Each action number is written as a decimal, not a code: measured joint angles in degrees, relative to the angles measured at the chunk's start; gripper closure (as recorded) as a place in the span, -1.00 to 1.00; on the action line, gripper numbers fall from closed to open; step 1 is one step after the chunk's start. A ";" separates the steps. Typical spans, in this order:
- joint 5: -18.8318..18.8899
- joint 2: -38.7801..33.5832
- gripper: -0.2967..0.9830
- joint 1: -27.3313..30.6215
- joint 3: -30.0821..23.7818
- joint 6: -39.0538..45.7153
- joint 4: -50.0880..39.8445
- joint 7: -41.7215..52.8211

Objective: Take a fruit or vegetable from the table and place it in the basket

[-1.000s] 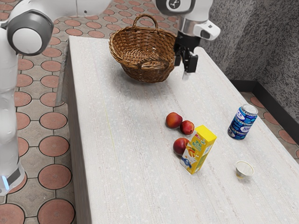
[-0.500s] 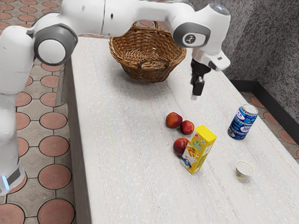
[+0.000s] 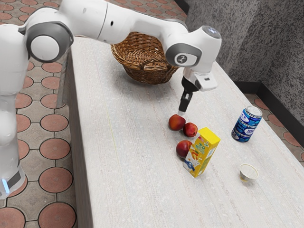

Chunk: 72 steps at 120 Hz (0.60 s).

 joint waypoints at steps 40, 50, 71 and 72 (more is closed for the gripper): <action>-0.17 -0.72 -0.54 1.66 -0.09 5.96 -6.27 4.49; -0.41 -0.74 -0.54 1.93 0.00 6.71 -7.06 5.28; -0.71 -0.46 -0.54 2.04 0.02 7.57 -7.95 6.63; -0.71 -0.44 -0.54 2.05 0.02 7.59 -7.95 6.68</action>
